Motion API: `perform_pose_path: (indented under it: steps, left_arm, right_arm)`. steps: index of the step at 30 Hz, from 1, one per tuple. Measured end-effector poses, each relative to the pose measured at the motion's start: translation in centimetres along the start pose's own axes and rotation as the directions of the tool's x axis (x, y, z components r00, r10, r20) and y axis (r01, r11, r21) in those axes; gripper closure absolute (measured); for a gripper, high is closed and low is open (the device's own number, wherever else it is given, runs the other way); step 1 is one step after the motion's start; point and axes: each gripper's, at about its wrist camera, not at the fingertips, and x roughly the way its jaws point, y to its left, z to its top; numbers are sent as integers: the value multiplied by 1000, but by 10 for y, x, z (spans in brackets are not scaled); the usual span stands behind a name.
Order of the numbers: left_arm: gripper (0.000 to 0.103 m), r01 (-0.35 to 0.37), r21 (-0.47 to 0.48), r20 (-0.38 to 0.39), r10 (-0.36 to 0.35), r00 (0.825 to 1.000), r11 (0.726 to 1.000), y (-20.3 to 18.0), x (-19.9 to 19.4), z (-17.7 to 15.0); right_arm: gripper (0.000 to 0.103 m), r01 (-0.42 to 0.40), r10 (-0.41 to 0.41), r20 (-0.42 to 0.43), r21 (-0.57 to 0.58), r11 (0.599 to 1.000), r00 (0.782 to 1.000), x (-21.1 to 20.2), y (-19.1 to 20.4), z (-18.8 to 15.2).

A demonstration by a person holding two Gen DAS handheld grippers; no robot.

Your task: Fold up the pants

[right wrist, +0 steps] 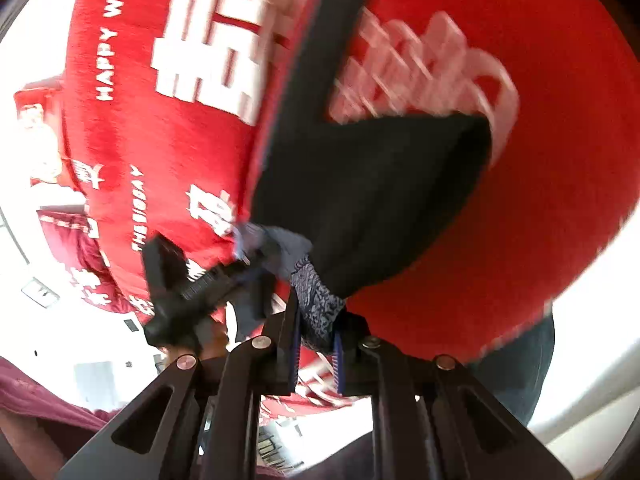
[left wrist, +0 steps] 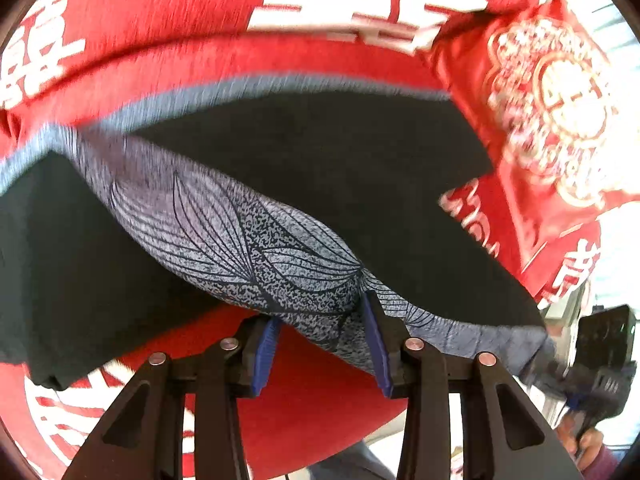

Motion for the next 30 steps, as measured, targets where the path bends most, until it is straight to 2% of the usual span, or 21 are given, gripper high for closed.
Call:
perform_pose_path:
  steps: [5,8,11,14,15,16,17,18,19,20,23,25,28,30]
  left_arm:
    - [61,-3,22,80,1,997,1000,-16,-14,49]
    - [52,-39,46,96,34,995,998,-20,-20,80]
    - [51,-71,95,123,59,991,993,-19,-36,91]
    - [15,-161,111,197,137,971,981,-13,-54,96]
    - [15,-186,97,229,160,960,978,-7,-58,95]
    - [15,-205,87,222,182,958,975,-2,-55,95]
    - [15,-237,68,204,219,954,969,5,-49,94]
    - [15,-282,35,186,271,944,959,16,-40,92]
    - [15,-311,12,170,304,937,950,26,-32,89]
    - [15,-346,-20,137,345,928,938,38,-20,86]
    - [15,-381,-95,64,388,920,920,68,2,73]
    - [15,-413,-124,21,418,908,903,81,16,65]
    - [15,-423,-144,-19,425,905,895,95,28,51]
    - [15,-417,-150,-10,420,907,896,98,28,47]
  right_arm:
    - [89,-20,21,11,-87,996,1000,-4,40,77]
    - [89,15,-16,-7,-133,991,1000,6,58,130]
    - [89,69,-74,-31,-149,986,997,27,71,184]
    - [85,156,-164,-33,-162,974,986,47,73,223]
    - [85,183,-191,-32,-171,968,981,51,72,231]
    - [84,230,-240,-28,-196,953,970,60,74,242]
    - [69,266,-277,-22,-219,939,961,65,76,246]
    - [42,339,-353,-5,-267,902,935,74,81,251]
    - [33,390,-405,16,-309,868,914,78,85,249]
    - [30,412,-426,37,-344,844,904,79,90,247]
    - [30,434,-449,66,-418,799,891,76,95,222]
    - [31,482,-493,85,-405,777,866,69,81,203]
    - [42,548,-543,112,-306,778,833,56,48,192]
    - [53,577,-565,123,-239,781,816,53,32,196]
